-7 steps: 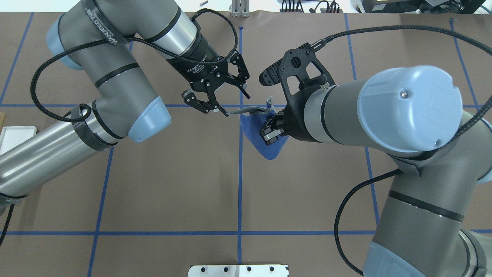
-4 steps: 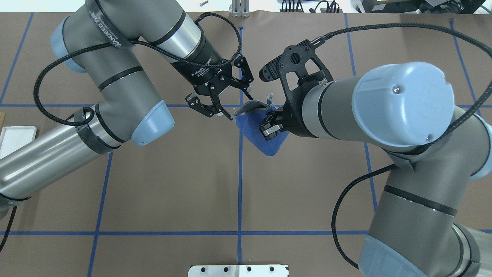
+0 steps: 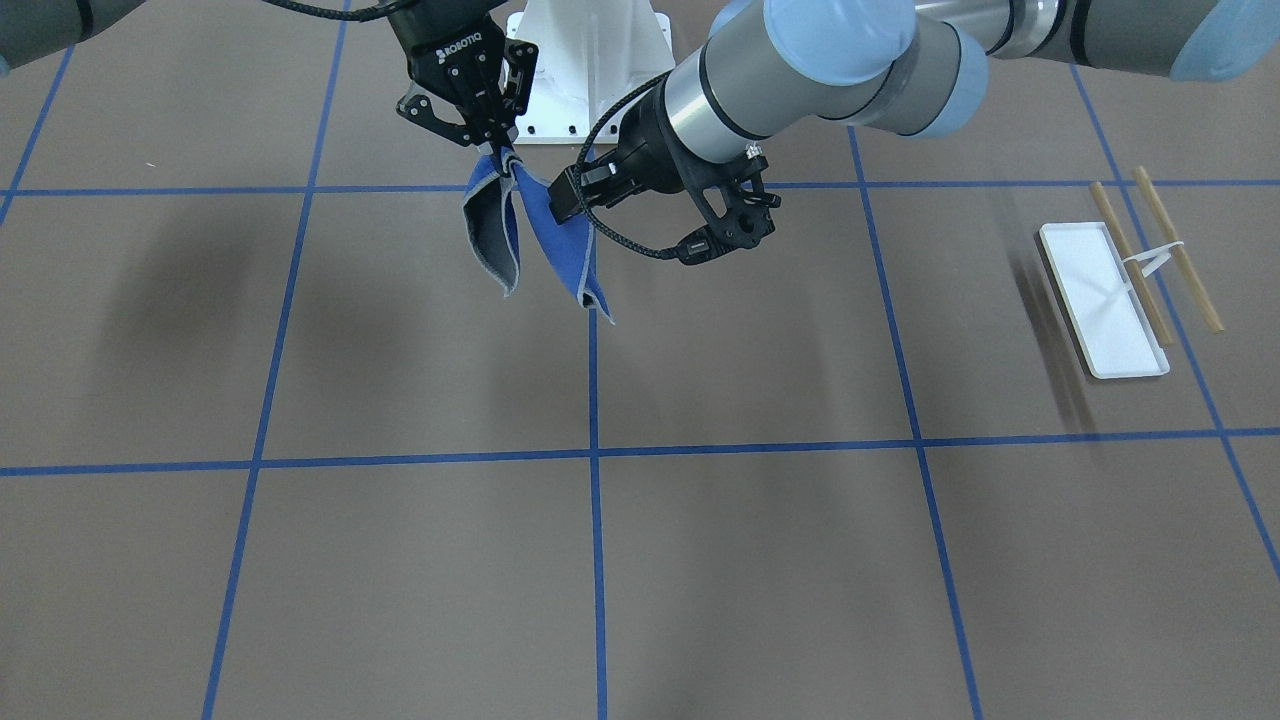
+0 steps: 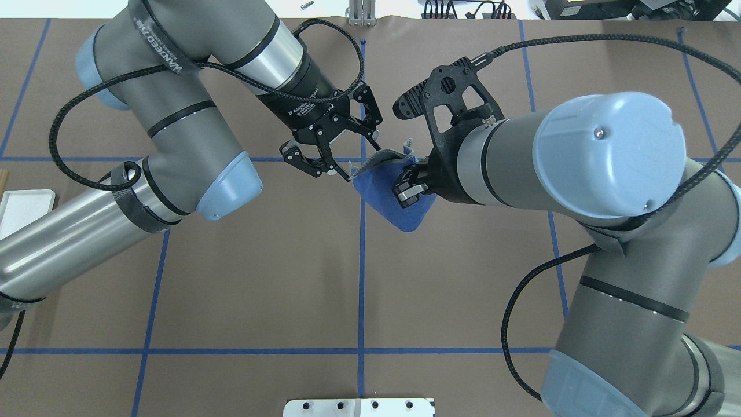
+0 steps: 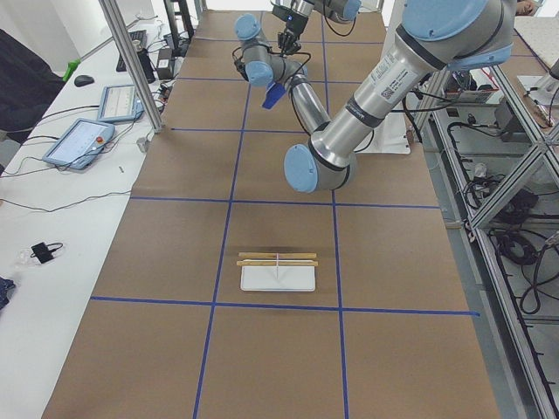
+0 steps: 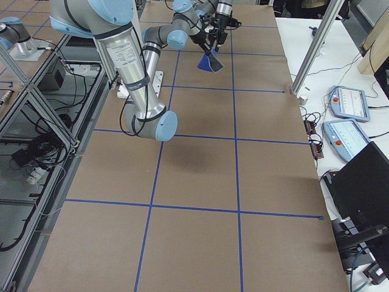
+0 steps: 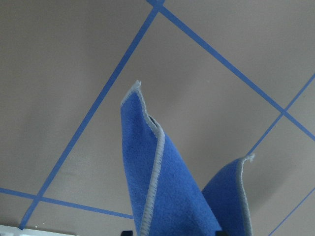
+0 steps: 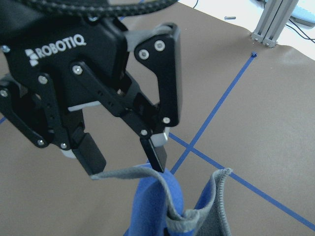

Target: Hang towel on rack

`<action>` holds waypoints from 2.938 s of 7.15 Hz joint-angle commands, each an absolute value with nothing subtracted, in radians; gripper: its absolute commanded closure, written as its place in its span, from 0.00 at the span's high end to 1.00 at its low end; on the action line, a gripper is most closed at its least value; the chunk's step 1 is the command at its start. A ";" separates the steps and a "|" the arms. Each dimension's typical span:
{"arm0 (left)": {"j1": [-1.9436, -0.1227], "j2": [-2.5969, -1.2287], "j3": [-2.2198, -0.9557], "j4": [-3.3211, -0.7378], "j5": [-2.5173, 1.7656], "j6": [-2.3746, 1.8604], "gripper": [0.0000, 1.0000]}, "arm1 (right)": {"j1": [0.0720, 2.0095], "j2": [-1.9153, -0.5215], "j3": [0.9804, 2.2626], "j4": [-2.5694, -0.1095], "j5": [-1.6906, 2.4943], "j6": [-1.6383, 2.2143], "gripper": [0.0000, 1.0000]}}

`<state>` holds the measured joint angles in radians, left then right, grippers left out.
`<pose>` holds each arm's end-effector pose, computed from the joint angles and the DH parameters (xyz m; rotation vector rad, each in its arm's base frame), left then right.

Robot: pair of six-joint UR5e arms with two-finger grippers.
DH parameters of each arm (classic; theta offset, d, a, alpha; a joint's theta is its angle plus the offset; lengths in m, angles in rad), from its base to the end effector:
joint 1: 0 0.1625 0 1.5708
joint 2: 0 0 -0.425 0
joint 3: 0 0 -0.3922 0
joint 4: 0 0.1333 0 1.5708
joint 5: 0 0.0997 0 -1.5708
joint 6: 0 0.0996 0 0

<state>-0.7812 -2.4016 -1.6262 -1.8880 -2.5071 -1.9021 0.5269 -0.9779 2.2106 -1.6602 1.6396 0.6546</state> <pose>0.4261 -0.4973 0.0734 -0.5442 1.2529 -0.3735 -0.3680 -0.3604 0.0954 0.7140 -0.9047 -0.3849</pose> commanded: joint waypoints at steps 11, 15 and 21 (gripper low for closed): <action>-0.758 -2.421 -1.620 -1.893 -2.459 -1.942 0.67 | 0.540 -0.965 2.161 -1.583 1.594 0.698 0.00; -0.767 -2.414 -1.617 -1.893 -2.456 -1.931 0.66 | 0.535 -0.979 2.178 -1.583 1.595 0.698 0.00; -0.779 -2.425 -1.615 -1.893 -2.454 -1.933 0.52 | 0.494 -0.966 2.191 -1.583 1.592 0.706 0.00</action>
<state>-0.7800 -2.4212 -1.6154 -1.8929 -2.4540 -1.9316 0.4961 -0.9719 2.1902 -1.5831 1.5925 0.7050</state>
